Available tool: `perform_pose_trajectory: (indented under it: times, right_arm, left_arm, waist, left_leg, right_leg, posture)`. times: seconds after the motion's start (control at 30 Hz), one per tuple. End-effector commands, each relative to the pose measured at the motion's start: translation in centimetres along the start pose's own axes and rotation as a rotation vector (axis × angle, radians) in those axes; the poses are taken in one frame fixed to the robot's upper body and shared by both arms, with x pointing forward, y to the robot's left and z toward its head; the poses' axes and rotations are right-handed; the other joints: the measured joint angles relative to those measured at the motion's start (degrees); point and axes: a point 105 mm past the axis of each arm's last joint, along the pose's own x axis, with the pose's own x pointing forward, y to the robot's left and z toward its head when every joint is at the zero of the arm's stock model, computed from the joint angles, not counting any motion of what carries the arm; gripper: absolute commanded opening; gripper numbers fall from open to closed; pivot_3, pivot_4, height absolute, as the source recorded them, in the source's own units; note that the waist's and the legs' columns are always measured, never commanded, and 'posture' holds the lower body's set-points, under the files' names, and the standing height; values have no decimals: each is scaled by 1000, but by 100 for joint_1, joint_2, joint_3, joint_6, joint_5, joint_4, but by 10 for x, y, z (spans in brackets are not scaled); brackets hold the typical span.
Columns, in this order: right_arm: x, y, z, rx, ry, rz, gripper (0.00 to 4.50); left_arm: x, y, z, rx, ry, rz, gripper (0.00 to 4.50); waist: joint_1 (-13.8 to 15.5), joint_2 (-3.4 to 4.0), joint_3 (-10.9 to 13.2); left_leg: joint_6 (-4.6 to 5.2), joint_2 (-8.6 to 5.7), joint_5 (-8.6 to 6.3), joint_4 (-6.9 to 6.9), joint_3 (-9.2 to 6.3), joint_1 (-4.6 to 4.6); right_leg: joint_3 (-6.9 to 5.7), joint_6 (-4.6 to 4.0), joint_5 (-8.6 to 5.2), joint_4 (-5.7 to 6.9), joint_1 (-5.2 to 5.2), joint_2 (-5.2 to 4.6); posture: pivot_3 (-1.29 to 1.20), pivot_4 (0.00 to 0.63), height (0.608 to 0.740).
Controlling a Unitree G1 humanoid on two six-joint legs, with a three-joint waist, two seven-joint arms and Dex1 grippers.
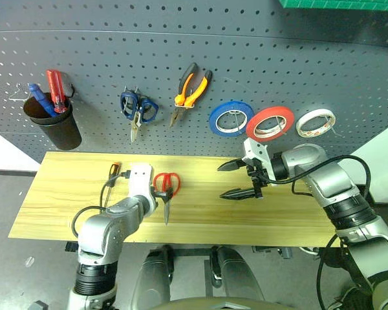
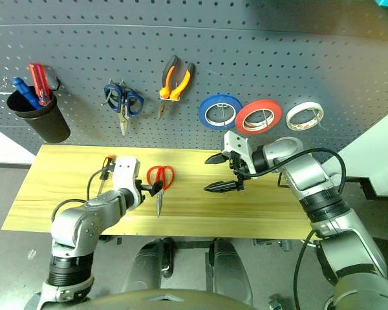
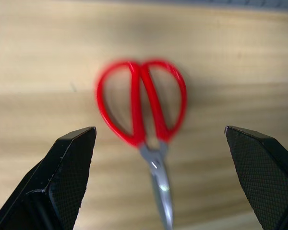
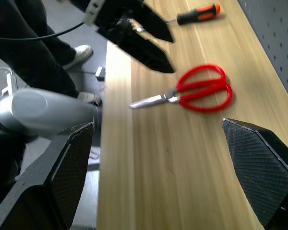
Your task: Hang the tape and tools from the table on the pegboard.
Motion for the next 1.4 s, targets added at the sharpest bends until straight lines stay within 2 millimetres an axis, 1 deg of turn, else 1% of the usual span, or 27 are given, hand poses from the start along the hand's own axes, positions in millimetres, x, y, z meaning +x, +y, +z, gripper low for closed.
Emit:
perform_pose_trajectory:
  times: [0.03,0.17,0.3,0.43,0.63,0.77,1.0,1.17,1.23,1.3,1.4]
  right_arm:
    - [-2,-6,4,-58,15,5,4473]
    - [1,-12,2,-53,12,7,4473]
    - [5,-15,0,-30,16,6,4473]
    - [6,-15,3,-63,-28,-18,4473]
    - [6,-14,2,-85,-32,-63,4473]
    - [3,-15,0,-82,-24,-95,4473]
    - [-1,-13,-4,-57,-27,-133,4473]
    - [-1,-10,-5,-47,-27,-138,4473]
    - [-1,-11,-5,-46,-28,-145,4500]
    - [-1,-12,-5,-46,-27,-150,4500]
    - [-3,-13,-5,-45,-27,-154,4500]
  left_arm:
    - [0,3,-2,-5,36,61,4500]
    - [4,-2,-12,-11,104,81,4500]
    - [5,-6,-13,-38,118,78,4500]
    - [7,-10,-14,-40,133,80,4500]
    - [13,-8,-14,-66,142,94,4500]
    - [17,-10,-13,-36,145,85,4500]
    - [20,-4,-20,-52,168,115,4500]
    - [21,-4,-22,-53,185,103,4500]
    - [21,-2,-23,-56,182,110,4116]
    - [22,0,-24,-64,184,119,3608]
    - [22,2,-25,-72,196,125,2543]
  waist:
    - [-3,-3,58]
    - [-8,1,174]
    - [2,5,304]
    - [0,10,398]
    - [-6,9,467]
    - [-15,13,508]
    - [-17,21,517]
    - [-32,28,521]
    - [-39,32,524]
    - [-39,35,525]
    - [-23,37,526]
  left_leg:
    - [0,0,0,-1,0,-2]
    - [1,-2,-1,-4,-4,-5]
    - [2,-2,-1,-4,-4,-16]
    - [4,-2,-2,-5,-8,-35]
    - [5,-4,-3,-4,-13,-51]
    - [6,-4,-4,-5,-13,-58]
    - [5,-3,-4,-12,-15,-62]
    - [5,-4,-5,-12,-15,-62]
    - [4,-5,-5,-14,-15,-62]
    - [4,-5,-5,-19,-15,-62]
    - [4,-6,-5,-24,-15,-73]
  right_leg:
    - [0,0,0,0,-2,1]
    - [-1,2,-2,-4,-4,4]
    - [-1,2,-2,-6,-10,-1]
    - [-1,3,-2,-12,-20,-5]
    - [-5,4,-3,-20,-27,-8]
    - [-6,4,-3,-23,-32,-9]
    - [-6,5,-3,-27,-39,-11]
    - [-6,4,-4,-29,-39,-15]
    - [-5,4,-4,-32,-40,-15]
    - [-5,4,-4,-34,-43,-15]
    - [-7,5,-5,-38,-52,-15]
  posture:
    - [20,306,723]
    - [15,329,723]
    - [18,353,723]
    - [14,365,723]
    - [-10,370,723]
    - [-27,374,723]
    - [-39,383,723]
    - [-46,385,723]
    - [-47,384,723]
    - [-49,382,723]
    - [-50,382,723]
